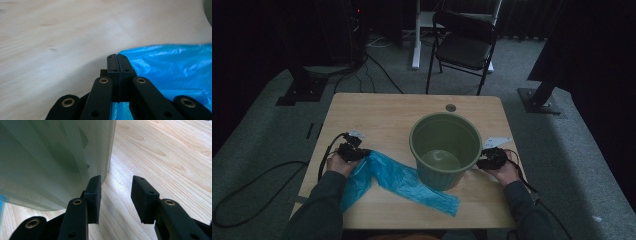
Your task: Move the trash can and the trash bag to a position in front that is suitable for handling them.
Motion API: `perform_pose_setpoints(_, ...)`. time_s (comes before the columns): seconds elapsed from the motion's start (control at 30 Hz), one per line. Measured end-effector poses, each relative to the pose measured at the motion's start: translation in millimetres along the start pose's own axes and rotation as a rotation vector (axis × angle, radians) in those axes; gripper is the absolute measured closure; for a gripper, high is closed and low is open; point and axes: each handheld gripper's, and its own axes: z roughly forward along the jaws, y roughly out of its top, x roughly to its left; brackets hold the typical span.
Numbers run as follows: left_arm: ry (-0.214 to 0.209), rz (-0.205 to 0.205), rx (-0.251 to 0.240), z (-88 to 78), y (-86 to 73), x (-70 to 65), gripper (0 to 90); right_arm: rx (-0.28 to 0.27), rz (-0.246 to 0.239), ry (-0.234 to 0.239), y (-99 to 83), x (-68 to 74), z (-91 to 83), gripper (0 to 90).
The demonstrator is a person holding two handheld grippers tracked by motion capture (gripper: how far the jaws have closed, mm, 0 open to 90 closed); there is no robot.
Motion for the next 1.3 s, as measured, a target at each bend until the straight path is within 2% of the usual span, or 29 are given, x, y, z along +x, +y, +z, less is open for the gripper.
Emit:
perform_pose_setpoints(0.07,0.023,-0.063,-0.023,-0.6,2.0,9.9,90.0,0.001,-0.001,0.0,0.2,0.0,0.2,59.9)
perform_pose_setpoints(0.1,0.023,-0.063,-0.023,-0.6,2.0,9.9,90.0,0.001,-0.001,0.0,0.2,0.0,0.2,59.9)
perform_pose_setpoints(0.17,0.058,-0.139,-0.054,-1.4,4.6,20.9,90.0,0.002,-0.002,-0.001,0.3,0.2,0.2,59.9)
perform_pose_setpoints(0.27,0.089,-0.214,-0.083,-0.5,6.8,30.3,90.0,0.001,-0.002,-0.001,0.1,-0.2,0.5,59.9)
perform_pose_setpoints(0.43,0.132,-0.301,-0.12,-1.6,7.0,41.2,90.0,0.006,-0.004,-0.002,-0.1,-0.2,1.0,60.0)
perform_pose_setpoints(0.47,0.132,-0.301,-0.12,-1.6,7.0,41.2,90.0,0.006,-0.004,-0.002,-0.1,-0.2,1.0,60.0)
perform_pose_setpoints(0.5,0.149,-0.363,-0.156,-4.9,5.8,48.5,90.0,0.006,-0.004,-0.003,-0.1,-0.2,1.0,60.0)
perform_pose_setpoints(0.57,0.158,-0.423,-0.186,-7.7,3.9,56.0,90.0,0.007,-0.004,-0.005,-0.1,-0.4,1.2,60.1)
perform_pose_setpoints(0.67,0.183,-0.483,-0.206,-9.8,-1.1,65.8,90.0,0.006,-0.003,-0.006,0.0,0.0,1.0,60.2)
perform_pose_setpoints(0.73,0.183,-0.487,-0.207,-9.9,-2.1,66.5,90.0,0.004,-0.003,-0.006,-0.1,-0.1,0.6,60.2)
perform_pose_setpoints(0.77,0.148,-0.448,-0.195,-6.9,-1.8,63.3,90.0,0.003,0.001,-0.007,-0.1,-0.2,0.7,60.2)
perform_pose_setpoints(0.8,0.148,-0.448,-0.195,-6.9,-1.8,63.3,89.7,0.002,0.001,-0.006,0.0,-0.3,0.9,60.2)
perform_pose_setpoints(0.83,0.114,-0.411,-0.176,-0.6,1.2,55.5,87.9,0.004,-0.001,-0.006,0.2,-0.2,1.2,60.1)
perform_pose_setpoints(0.87,0.106,-0.377,-0.162,2.6,3.9,49.6,85.5,0.006,-0.003,-0.006,0.4,0.1,1.6,60.2)
perform_pose_setpoints(0.9,0.106,-0.377,-0.162,2.6,3.9,49.6,80.1,0.006,-0.003,-0.006,0.4,0.1,1.6,60.2)
perform_pose_setpoints(0.93,0.081,-0.338,-0.161,4.6,7.8,42.2,80.1,0.007,-0.004,-0.005,0.9,0.9,2.1,60.1)
perform_pose_setpoints(0.97,0.077,-0.315,-0.165,4.0,9.5,39.3,69.6,0.01,-0.009,-0.004,1.5,1.8,2.3,60.1)
perform_pose_setpoints(1.03,0.087,-0.247,-0.18,-1.8,13.6,32.0,61.0,0.008,-0.01,-0.004,1.6,1.9,2.1,60.1)
perform_pose_setpoints(1.07,0.089,-0.225,-0.193,-6.2,14.9,28.9,59.3,0.008,-0.009,-0.005,1.6,1.6,1.8,60.1)
perform_pose_setpoints(1.13,0.089,-0.225,-0.193,-6.2,14.9,28.9,57.0,0.006,-0.008,-0.006,1.4,1.3,1.5,60.1)
perform_pose_setpoints(1.17,0.087,-0.181,-0.235,-18.8,16.7,22.5,52.1,0.007,-0.005,-0.006,0.7,0.6,0.9,60.1)
perform_pose_setpoints(1.2,0.089,-0.172,-0.241,-21.8,17.4,21.0,50.6,0.007,-0.004,-0.006,0.6,0.4,0.8,60.1)
perform_pose_setpoints(1.3,0.089,-0.167,-0.25,-24.9,19.3,19.7,47.4,0.009,-0.006,-0.004,0.6,0.6,1.2,60.1)
